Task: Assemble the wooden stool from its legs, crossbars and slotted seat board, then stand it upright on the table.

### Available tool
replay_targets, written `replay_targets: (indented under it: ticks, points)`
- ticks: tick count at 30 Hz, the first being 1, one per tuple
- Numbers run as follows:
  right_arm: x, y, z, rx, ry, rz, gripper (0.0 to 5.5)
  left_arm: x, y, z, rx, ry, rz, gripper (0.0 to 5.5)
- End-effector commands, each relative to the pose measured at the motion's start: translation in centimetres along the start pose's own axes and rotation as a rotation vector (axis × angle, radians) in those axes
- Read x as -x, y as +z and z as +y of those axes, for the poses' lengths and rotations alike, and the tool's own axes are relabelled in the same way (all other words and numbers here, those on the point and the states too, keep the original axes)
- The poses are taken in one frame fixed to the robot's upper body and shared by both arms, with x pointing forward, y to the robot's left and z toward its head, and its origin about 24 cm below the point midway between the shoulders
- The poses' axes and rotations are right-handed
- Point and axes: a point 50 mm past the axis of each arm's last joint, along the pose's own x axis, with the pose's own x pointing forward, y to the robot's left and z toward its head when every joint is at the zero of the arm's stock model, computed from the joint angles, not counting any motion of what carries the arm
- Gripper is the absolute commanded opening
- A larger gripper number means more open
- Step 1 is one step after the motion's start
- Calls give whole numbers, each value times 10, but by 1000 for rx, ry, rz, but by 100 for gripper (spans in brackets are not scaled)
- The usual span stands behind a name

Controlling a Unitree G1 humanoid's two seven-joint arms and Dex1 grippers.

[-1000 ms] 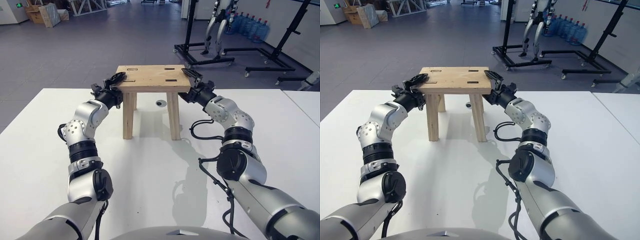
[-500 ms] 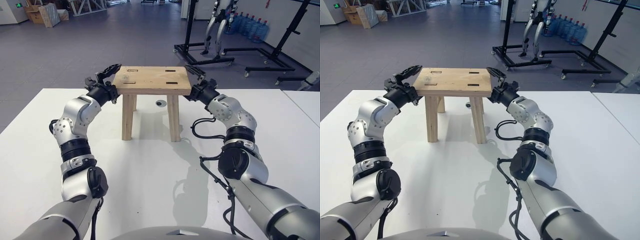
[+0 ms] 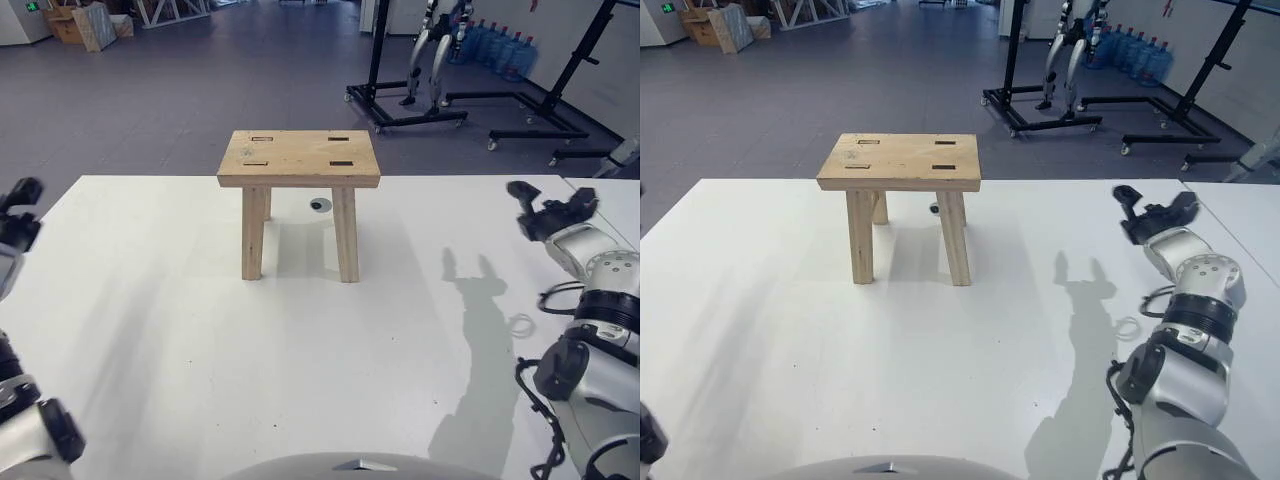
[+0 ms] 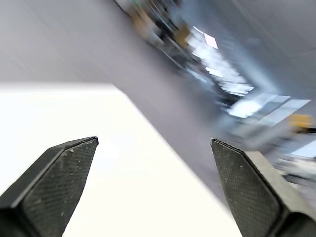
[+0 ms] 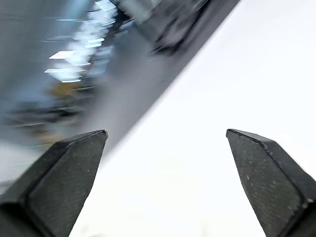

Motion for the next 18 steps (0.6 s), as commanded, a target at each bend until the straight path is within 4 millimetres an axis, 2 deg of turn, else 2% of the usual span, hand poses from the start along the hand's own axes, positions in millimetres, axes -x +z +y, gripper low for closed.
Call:
replay_targets:
  ticks: [1,6,18]
  points:
    - [21,-2,79,756,44,-572,443,37,17,-37,-838,-92,-566,418]
    - [19,-11,81,690,73,-582,443,36,10,-35,-817,-110,-593,418]
    - [24,-18,79,680,81,-609,443,28,-9,-56,-782,-203,-582,418]
